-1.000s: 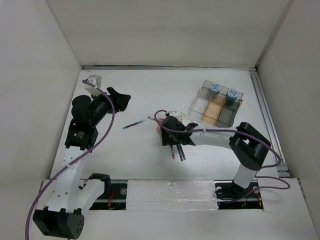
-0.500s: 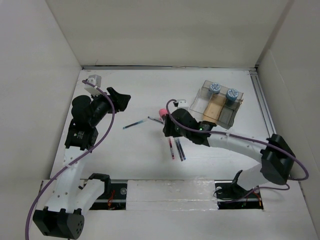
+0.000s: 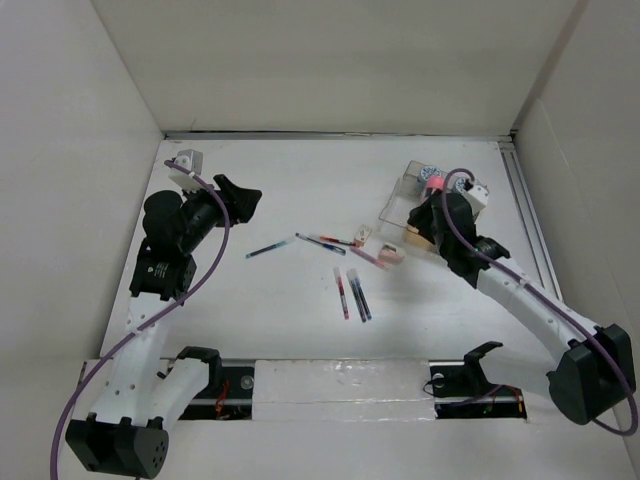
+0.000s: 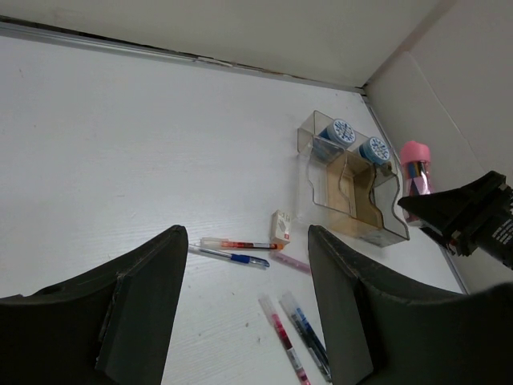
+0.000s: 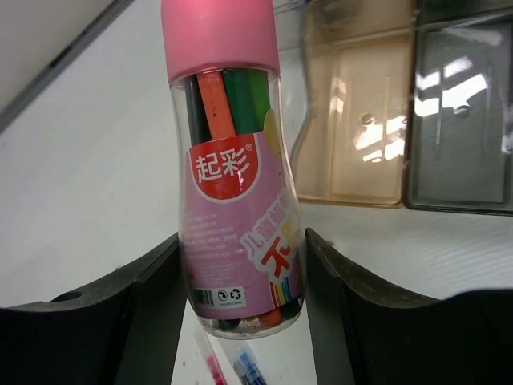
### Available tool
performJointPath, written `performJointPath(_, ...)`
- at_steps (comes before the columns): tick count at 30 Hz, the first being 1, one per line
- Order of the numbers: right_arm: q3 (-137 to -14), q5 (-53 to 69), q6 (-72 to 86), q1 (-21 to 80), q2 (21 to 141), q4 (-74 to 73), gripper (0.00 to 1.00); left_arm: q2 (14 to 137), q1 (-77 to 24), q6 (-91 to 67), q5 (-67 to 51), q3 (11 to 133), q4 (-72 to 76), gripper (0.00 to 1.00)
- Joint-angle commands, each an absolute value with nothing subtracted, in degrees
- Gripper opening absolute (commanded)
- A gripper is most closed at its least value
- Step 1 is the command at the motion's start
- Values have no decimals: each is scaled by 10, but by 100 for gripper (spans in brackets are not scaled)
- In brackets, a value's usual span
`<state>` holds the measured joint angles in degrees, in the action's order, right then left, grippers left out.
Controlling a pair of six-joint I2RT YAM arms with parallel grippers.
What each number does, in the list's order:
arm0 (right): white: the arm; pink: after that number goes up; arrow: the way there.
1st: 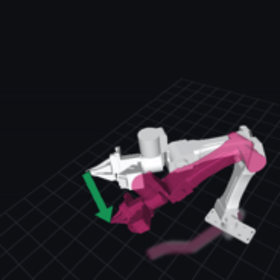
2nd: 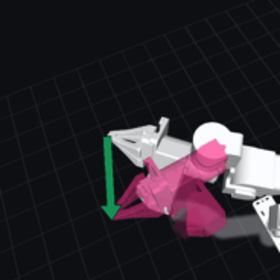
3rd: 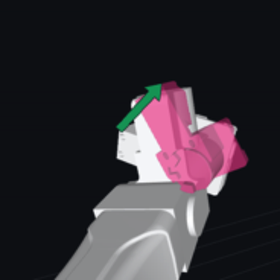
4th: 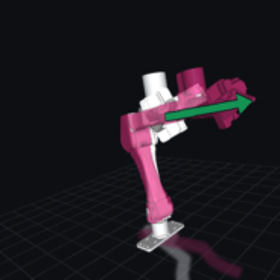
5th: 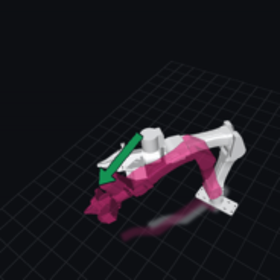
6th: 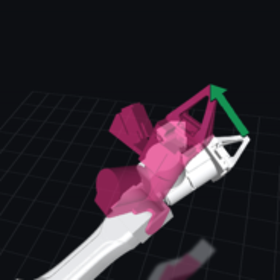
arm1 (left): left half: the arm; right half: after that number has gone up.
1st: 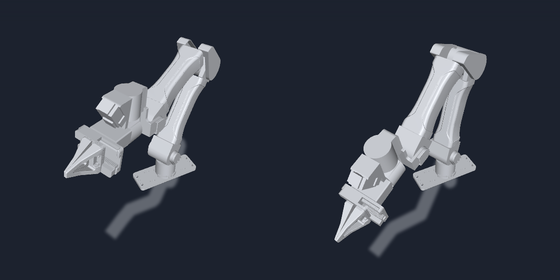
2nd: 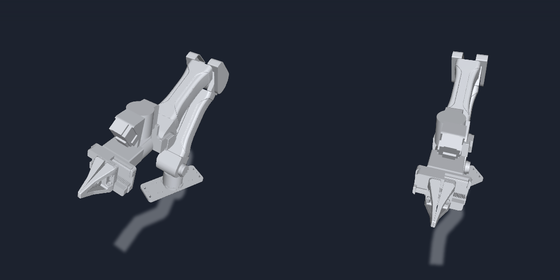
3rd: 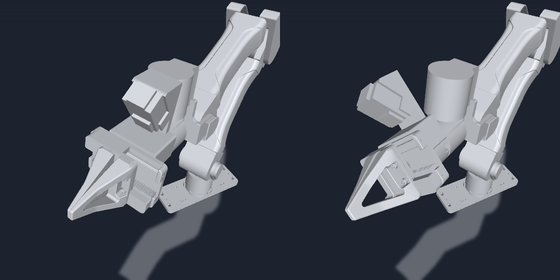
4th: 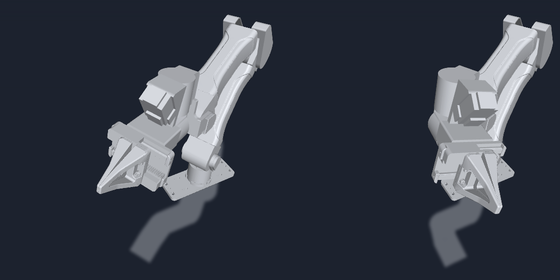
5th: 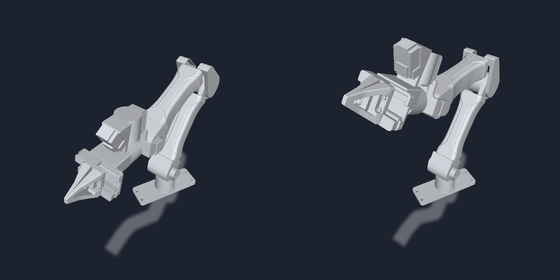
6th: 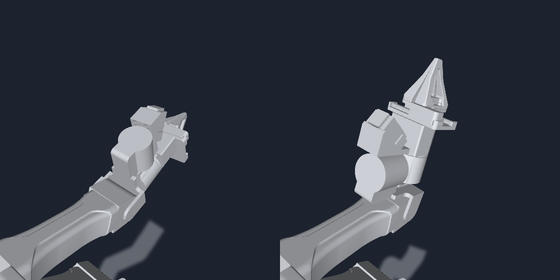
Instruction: Organize the desk
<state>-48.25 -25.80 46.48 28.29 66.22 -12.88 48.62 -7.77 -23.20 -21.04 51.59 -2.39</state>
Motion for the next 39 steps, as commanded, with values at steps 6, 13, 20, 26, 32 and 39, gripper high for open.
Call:
performJointPath(6, -432, -175, 556, 164, 632, -55, 38, 478, -76, -235, -228, 516, 4, 58)
performJointPath(13, -444, -68, 563, 105, 679, -19, 38, 477, -76, -234, -228, 515, 4, 58)
performJointPath(20, -455, 27, 548, 92, 729, -6, 38, 478, -76, -233, -227, 516, 3, 58)
performJointPath(26, -433, 24, 581, 81, 734, 18, 40, 483, -76, -233, -225, 517, 3, 58)
performJointPath(32, -426, -21, 611, 81, 729, 17, 43, 485, -76, -233, -224, 518, 2, 58)
performJointPath(39, -425, -13, 618, 69, 749, 13, 49, 484, -76, -232, -223, 518, 2, 58)
